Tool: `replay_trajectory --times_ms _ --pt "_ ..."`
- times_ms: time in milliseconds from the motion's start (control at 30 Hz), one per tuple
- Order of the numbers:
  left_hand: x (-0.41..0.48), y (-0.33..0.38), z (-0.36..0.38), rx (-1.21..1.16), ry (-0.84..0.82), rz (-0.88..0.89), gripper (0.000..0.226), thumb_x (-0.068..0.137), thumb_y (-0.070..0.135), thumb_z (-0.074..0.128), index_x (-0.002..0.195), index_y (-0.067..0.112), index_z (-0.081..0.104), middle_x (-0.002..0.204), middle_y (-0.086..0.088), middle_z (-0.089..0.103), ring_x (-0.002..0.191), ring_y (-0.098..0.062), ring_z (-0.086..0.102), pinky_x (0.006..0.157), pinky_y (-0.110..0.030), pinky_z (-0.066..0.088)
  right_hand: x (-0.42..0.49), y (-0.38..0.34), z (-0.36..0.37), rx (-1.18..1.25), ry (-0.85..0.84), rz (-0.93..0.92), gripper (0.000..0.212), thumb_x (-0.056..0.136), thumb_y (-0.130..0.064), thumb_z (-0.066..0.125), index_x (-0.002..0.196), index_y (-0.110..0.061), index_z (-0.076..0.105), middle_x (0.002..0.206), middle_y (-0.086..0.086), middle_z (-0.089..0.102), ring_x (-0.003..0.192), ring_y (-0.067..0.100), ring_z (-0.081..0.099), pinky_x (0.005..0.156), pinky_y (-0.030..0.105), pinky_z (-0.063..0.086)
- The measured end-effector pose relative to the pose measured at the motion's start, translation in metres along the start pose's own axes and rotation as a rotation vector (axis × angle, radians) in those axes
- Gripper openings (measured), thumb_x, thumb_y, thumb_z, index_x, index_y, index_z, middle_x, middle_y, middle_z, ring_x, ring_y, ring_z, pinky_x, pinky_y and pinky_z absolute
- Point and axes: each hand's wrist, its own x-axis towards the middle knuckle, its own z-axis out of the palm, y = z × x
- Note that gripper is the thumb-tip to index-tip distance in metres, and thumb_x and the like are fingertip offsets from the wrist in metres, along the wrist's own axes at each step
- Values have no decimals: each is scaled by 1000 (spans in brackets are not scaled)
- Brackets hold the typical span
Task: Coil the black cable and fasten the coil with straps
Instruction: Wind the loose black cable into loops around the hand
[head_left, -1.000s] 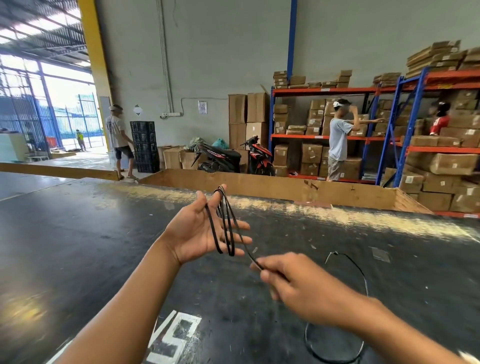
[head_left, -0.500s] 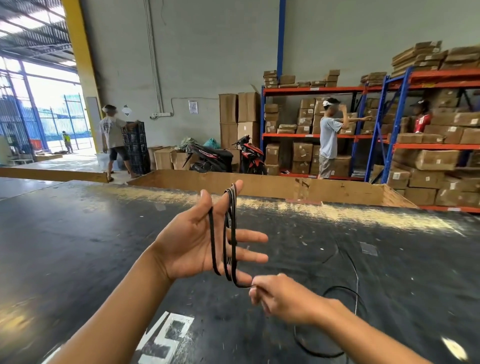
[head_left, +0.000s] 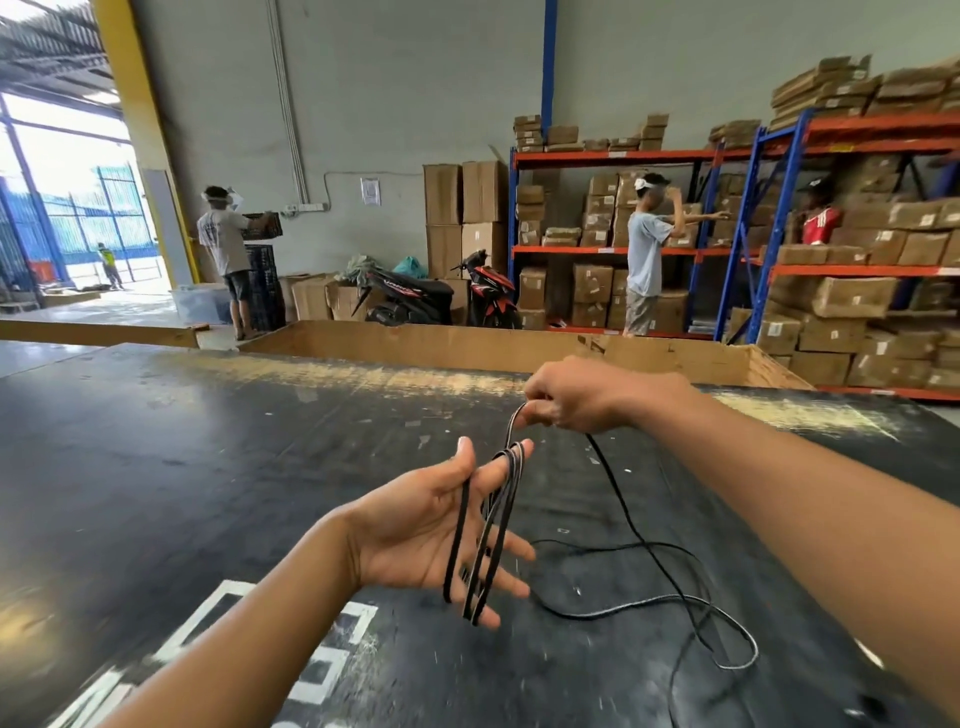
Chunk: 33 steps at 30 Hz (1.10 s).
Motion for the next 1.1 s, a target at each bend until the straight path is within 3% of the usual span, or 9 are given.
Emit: replay_trajectory --times_ms 100,167,267,400,600,800,900,967,1100 --pt "7 -1 -13 -3 88 6 59 86 75 24 141 57 37 138 -34 40 120 -53 51 99 -74 31 -1 -5 -10 -30 28 21 29 93 -36 59 74 -17 65 81 -3 72 67 17 62 56 31 43" --pt "10 -2 -22 -19 142 14 60 85 75 26 141 57 36 135 -34 43 116 -53 55 97 -73 36 -3 -10 -15 8 73 16 27 94 -34 60 71 -20 64 90 -4 75 73 17 67 61 33 50" --pt "11 0 -33 -60 205 61 58 85 75 27 139 57 40 130 -34 40 115 -52 52 98 -75 33 -11 -18 -17 143 104 21 27 96 -33 58 74 -19 66 84 0 75 66 16 67 57 33 54" --pt "9 10 -47 -131 262 146 58 88 72 24 138 52 45 121 -37 48 111 -56 56 96 -77 34 -24 -30 -9 158 128 8 29 98 -31 53 87 -12 73 68 -3 69 47 1 55 47 22 38" --pt "10 30 -52 -167 336 215 61 93 69 21 145 43 38 125 -42 47 107 -61 57 87 -76 42 -41 -50 8 264 123 -15 27 100 -26 50 96 -9 70 76 7 69 61 17 58 53 29 40" --pt "3 48 -55 -219 314 348 58 95 67 17 142 43 41 130 -51 43 114 -64 52 91 -76 39 -69 -70 52 531 97 -12 25 101 -23 43 86 -20 63 46 -21 55 36 -6 47 40 14 39" --pt "-2 55 -53 -210 316 375 58 94 69 16 141 48 41 141 -52 31 121 -69 42 92 -77 40 -81 -75 76 629 90 -14 24 100 -24 41 87 -21 61 50 -19 54 42 -1 48 55 31 50" --pt "-4 59 -50 -226 296 391 57 93 69 18 141 49 41 138 -52 35 119 -69 45 87 -77 45 -85 -75 93 758 74 6 27 100 -26 40 84 -19 61 51 -9 52 42 4 48 54 35 50" --pt "-6 62 -43 -229 222 420 59 93 70 18 141 47 45 132 -50 44 116 -67 49 83 -75 49 -92 -82 141 869 61 76 25 96 -31 41 79 -23 58 51 -3 52 42 12 51 46 25 44"
